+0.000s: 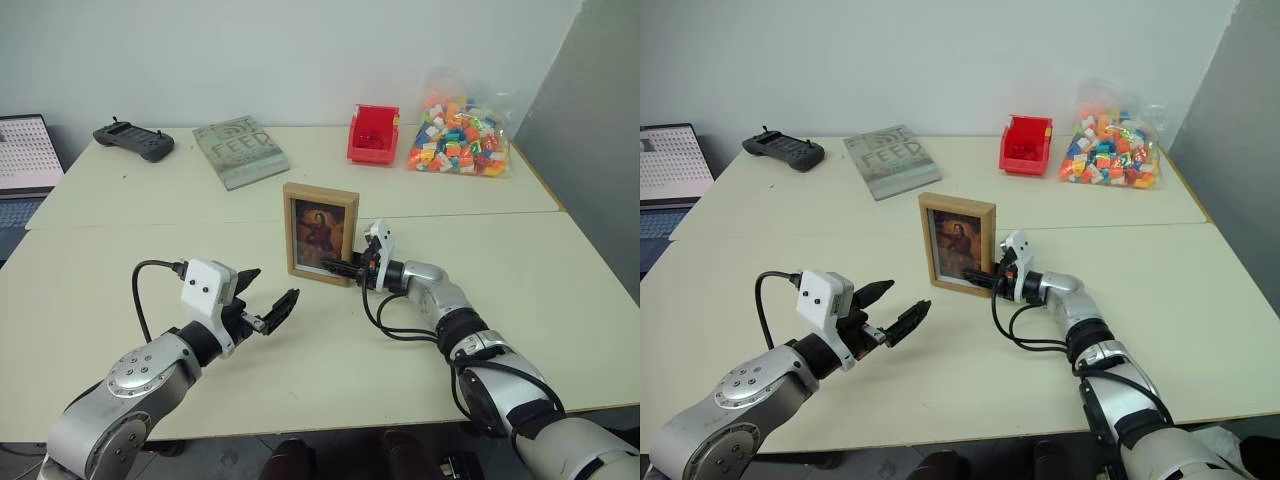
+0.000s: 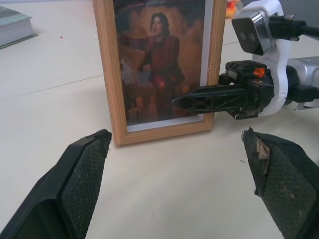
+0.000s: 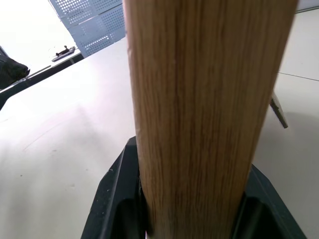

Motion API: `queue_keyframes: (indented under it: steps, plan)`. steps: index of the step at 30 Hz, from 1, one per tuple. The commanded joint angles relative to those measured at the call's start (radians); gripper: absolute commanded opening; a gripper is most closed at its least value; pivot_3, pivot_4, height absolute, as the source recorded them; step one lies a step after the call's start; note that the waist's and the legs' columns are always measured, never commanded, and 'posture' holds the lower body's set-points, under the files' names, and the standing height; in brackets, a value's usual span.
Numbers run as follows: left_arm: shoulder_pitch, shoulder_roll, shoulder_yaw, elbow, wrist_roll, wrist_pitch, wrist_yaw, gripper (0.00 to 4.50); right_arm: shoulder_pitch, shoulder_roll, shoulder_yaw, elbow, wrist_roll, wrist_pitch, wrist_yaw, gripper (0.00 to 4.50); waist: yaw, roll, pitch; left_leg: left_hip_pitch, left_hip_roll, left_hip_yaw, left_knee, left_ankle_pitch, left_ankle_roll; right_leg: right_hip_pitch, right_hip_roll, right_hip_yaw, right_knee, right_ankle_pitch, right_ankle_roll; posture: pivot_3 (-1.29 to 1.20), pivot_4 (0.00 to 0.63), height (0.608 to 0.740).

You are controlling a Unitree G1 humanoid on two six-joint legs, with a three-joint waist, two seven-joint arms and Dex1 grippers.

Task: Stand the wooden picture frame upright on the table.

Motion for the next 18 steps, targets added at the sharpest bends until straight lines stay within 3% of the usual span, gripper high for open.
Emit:
queue_keyframes:
  steps: [1,3,13,18]
  plan:
    - [-0.036,0.002,0.04,0.01,0.002,0.005,-0.036,4.5,0.045,-0.024,-0.006,-0.084,-0.029,0.016,0.015,1.36,0.0,0.0,0.0,0.0,0.0,0.0,0.0,0.0,0.0,0.0,0.0,0.0,0.0,0.0,0.0,0.0,0.15,0.74]
    - [-0.059,0.011,0.054,0.037,0.004,0.01,-0.06,4.5,0.074,-0.049,-0.013,-0.154,-0.029,0.046,0.018,2.04,0.001,0.0,0.0,0.0,0.0,0.0,0.0,0.0,0.0,0.0,0.0,0.0,0.0,0.0,0.0,0.0,0.15,0.74]
    - [-0.189,0.134,0.076,0.197,-0.015,0.076,-0.304,4.5,0.233,-0.329,-0.016,-0.611,-0.023,0.296,0.091,4.31,-0.001,0.001,0.0,-0.001,0.0,-0.002,0.0,0.0,0.0,0.0,0.0,-0.003,0.0,0.0,0.0,0.0,0.15,0.74]
    - [-0.317,0.238,0.143,0.352,-0.106,0.193,-0.446,4.5,0.243,-0.505,-0.074,-0.868,0.08,0.516,0.154,4.47,-0.002,0.002,0.002,-0.002,0.0,-0.004,0.0,0.0,0.001,0.0,0.0,-0.005,-0.001,0.0,0.0,0.0,0.15,0.74]
